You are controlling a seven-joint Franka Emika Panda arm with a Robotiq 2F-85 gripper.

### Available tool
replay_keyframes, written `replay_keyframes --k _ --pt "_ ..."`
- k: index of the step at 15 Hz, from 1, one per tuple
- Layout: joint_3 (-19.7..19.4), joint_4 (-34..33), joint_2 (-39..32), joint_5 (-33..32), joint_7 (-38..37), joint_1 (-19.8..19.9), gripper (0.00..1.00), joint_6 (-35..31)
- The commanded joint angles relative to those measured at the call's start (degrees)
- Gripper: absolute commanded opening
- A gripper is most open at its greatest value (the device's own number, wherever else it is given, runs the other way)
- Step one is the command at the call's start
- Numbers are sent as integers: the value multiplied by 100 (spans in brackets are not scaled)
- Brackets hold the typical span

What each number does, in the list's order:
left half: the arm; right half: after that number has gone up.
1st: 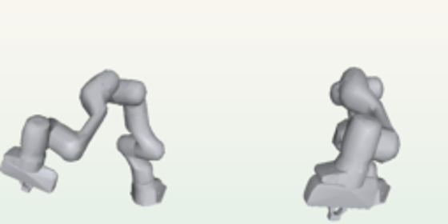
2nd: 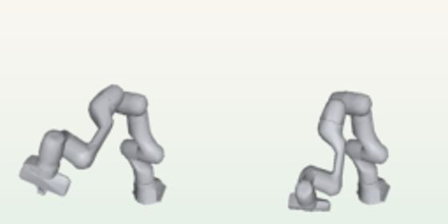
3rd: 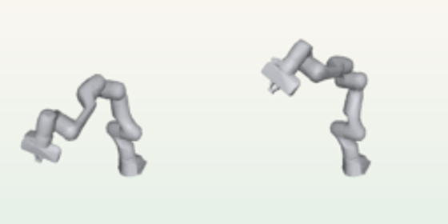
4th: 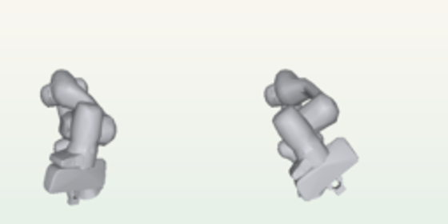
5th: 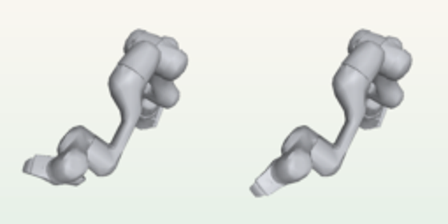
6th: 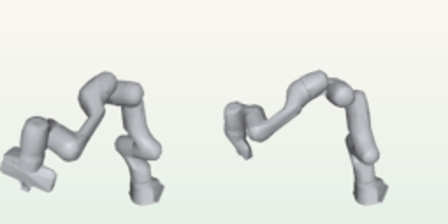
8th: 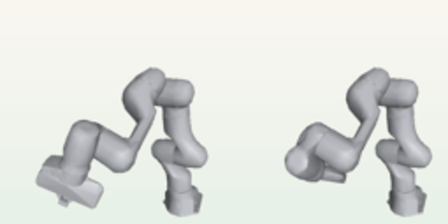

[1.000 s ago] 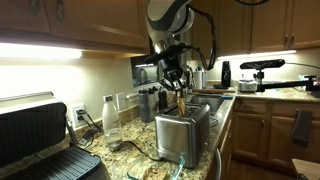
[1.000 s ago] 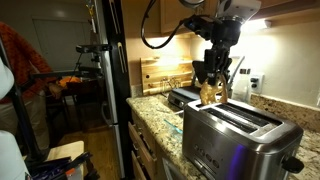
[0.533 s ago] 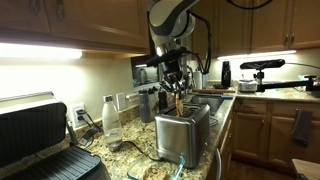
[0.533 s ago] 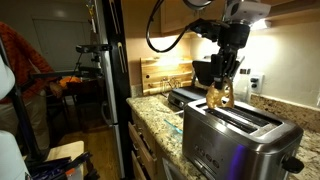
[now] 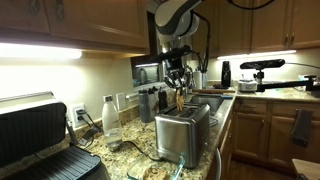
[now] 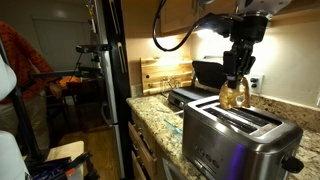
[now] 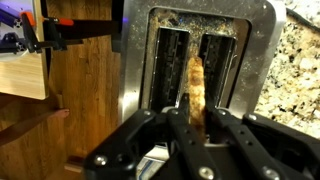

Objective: Pick up one slice of bread from the glass bowl and place it in the toaster

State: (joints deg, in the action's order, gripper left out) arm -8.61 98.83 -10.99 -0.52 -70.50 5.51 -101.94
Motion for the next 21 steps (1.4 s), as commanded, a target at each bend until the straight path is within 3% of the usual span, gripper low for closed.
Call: replay_keyframes --k 1,17,18,21 --pt "-23 -145 -30 116 45 45 8 -45" --pt "3 -233 -366 400 98 22 8 -243" --pt "1 -208 -351 414 92 25 38 -281" --pt "-6 -202 -342 415 104 27 51 -285"
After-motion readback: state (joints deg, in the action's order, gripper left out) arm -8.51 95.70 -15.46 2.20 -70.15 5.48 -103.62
